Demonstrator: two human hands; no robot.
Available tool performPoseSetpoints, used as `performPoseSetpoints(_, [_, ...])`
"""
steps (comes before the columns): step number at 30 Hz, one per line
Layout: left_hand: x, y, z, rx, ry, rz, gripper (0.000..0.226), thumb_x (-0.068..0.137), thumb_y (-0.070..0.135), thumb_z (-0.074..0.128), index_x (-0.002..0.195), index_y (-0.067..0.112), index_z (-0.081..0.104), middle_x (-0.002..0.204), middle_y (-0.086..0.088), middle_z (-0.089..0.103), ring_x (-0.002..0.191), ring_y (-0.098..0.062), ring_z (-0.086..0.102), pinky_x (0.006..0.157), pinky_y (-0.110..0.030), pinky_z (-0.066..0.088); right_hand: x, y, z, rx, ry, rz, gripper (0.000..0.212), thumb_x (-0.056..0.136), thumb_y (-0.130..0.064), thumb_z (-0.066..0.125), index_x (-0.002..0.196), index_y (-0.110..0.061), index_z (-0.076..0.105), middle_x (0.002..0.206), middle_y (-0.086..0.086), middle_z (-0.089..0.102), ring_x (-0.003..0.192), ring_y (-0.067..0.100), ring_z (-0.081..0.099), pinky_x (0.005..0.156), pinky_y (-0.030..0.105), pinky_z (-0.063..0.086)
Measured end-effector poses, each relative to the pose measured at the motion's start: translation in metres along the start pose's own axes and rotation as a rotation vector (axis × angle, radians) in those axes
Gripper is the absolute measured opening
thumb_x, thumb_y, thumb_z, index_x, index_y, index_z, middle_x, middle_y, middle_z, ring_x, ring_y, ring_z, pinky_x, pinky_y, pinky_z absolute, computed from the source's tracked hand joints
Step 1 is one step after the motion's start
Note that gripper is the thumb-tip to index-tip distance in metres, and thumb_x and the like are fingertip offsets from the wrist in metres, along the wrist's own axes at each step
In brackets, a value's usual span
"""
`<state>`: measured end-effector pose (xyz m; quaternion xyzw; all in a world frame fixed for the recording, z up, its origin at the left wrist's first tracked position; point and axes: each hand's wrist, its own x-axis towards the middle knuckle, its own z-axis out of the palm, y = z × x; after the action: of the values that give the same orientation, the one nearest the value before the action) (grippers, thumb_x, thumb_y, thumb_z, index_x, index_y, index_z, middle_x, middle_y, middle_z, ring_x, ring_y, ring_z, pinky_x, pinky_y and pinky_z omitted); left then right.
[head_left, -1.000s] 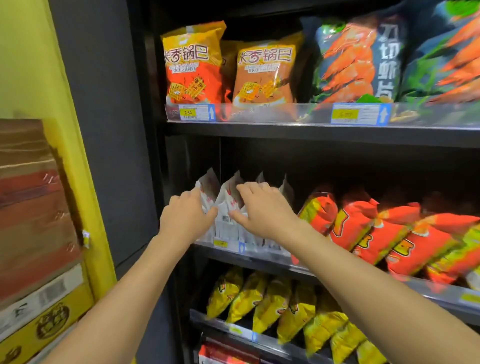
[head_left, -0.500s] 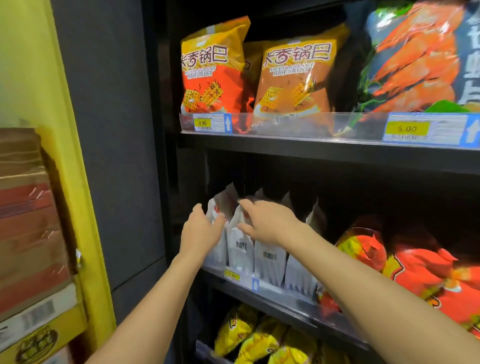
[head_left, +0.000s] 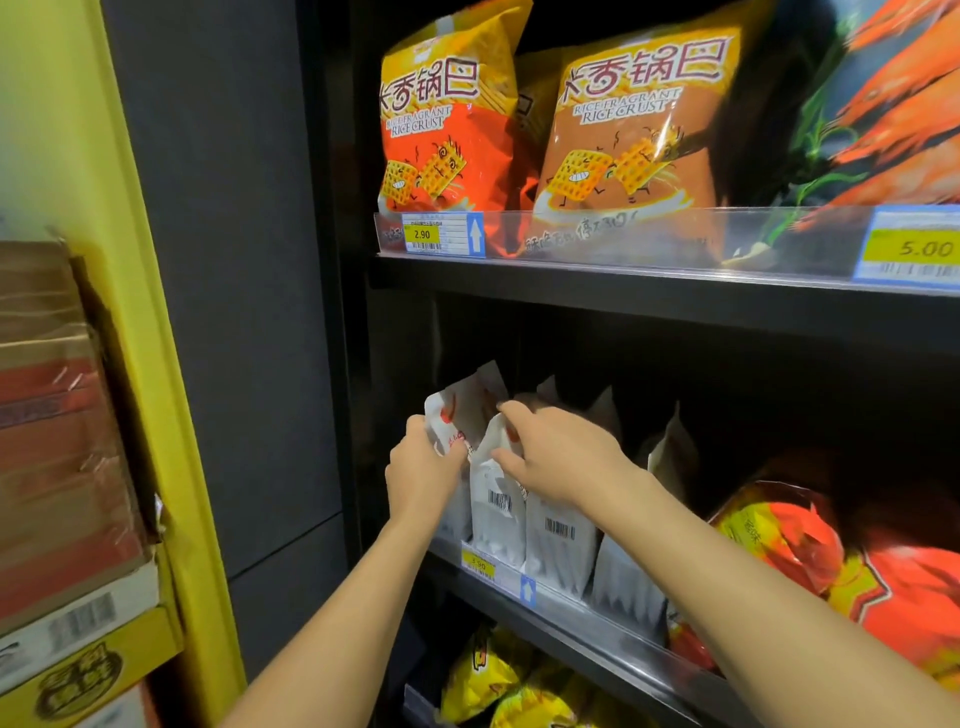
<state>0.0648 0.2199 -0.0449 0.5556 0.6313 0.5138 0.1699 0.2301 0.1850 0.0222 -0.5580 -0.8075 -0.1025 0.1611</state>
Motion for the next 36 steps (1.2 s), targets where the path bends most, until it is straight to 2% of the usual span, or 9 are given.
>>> performPoseSetpoints(9, [-0.010,0.025,-0.026,-0.052,0.114,0.114,0.028,0.096,0.032,0.072,0.116,0.023,0.056,0.096,0.009,0.066,0.084,-0.007,0.063,0.064,-0.024,0.049,-0.001,0.004,0.001,0.035,0.008,-0.009,0.064,0.105,-0.049,0.050,0.161,-0.026,0.030,0.137,0.003,0.063,0.116,0.023,0.066,0.082,0.035,0.055])
performPoseSetpoints(14, [-0.021,0.041,-0.045,-0.034,0.157,0.138,0.031,0.093,0.036,0.073,0.116,0.026,0.054,0.103,0.006,0.066,0.093,-0.015,0.066,0.077,-0.040,0.060,-0.005,0.007,-0.002,0.073,-0.002,-0.017,0.062,0.105,-0.047,0.050,0.161,-0.025,0.032,0.139,0.005,0.062,0.119,0.025,0.064,0.082,0.037,0.053])
performPoseSetpoints(20, [-0.045,0.053,-0.077,-0.021,0.231,0.098,0.034,0.092,0.039,0.072,0.116,0.025,0.053,0.106,0.005,0.065,0.095,-0.018,0.064,0.073,-0.038,0.057,-0.010,0.006,-0.003,0.122,0.022,-0.033,0.059,0.106,-0.045,0.050,0.158,-0.023,0.036,0.132,0.006,0.064,0.112,0.025,0.066,0.082,0.039,0.058])
performPoseSetpoints(23, [-0.063,0.056,-0.094,-0.028,0.266,0.066,0.035,0.093,0.038,0.073,0.119,0.026,0.054,0.108,0.008,0.064,0.096,-0.014,0.063,0.064,-0.027,0.048,-0.017,0.003,-0.007,0.187,0.088,-0.056,0.055,0.107,-0.043,0.050,0.156,-0.022,0.040,0.132,0.005,0.065,0.111,0.022,0.066,0.086,0.037,0.059])
performPoseSetpoints(26, [-0.081,0.058,-0.115,-0.058,0.336,0.030,0.034,0.091,0.037,0.076,0.117,0.025,0.058,0.107,0.011,0.066,0.097,-0.013,0.064,0.066,-0.027,0.048,-0.025,-0.005,-0.010,0.376,0.238,-0.101,0.050,0.106,-0.043,0.056,0.150,-0.020,0.051,0.143,0.002,0.062,0.127,0.019,0.061,0.103,0.035,0.052])
performPoseSetpoints(29, [-0.098,0.056,-0.141,-0.159,0.370,-0.011,0.028,0.088,0.033,0.079,0.107,0.022,0.062,0.102,0.009,0.070,0.096,-0.016,0.069,0.075,-0.040,0.057,-0.037,-0.020,-0.016,0.635,0.303,-0.097,0.047,0.103,-0.043,0.062,0.145,-0.022,0.058,0.146,-0.002,0.059,0.133,0.016,0.057,0.107,0.034,0.050])
performPoseSetpoints(31, [-0.109,0.054,-0.158,-0.215,0.367,-0.051,0.027,0.086,0.032,0.080,0.104,0.020,0.065,0.102,0.003,0.073,0.094,-0.020,0.072,0.081,-0.047,0.059,-0.045,-0.031,-0.019,0.806,0.276,-0.060,0.048,0.102,-0.043,0.065,0.145,-0.022,0.059,0.146,-0.004,0.060,0.132,0.013,0.057,0.103,0.028,0.048])
performPoseSetpoints(34, [-0.122,0.049,-0.184,-0.385,0.306,-0.098,0.020,0.088,0.024,0.078,0.107,0.019,0.071,0.102,0.003,0.080,0.092,-0.016,0.078,0.073,-0.038,0.060,-0.056,-0.046,-0.020,1.046,0.140,-0.025,0.057,0.098,-0.047,0.067,0.148,-0.024,0.054,0.148,-0.008,0.058,0.133,0.011,0.055,0.099,0.023,0.045])
performPoseSetpoints(36, [-0.129,0.046,-0.199,-0.488,0.226,-0.132,0.019,0.091,0.022,0.075,0.110,0.020,0.073,0.102,0.003,0.081,0.100,-0.022,0.078,0.080,-0.038,0.059,-0.062,-0.056,-0.018,1.132,0.018,-0.036,0.060,0.096,-0.056,0.064,0.148,-0.027,0.051,0.142,-0.013,0.060,0.128,0.008,0.057,0.092,0.016,0.046])
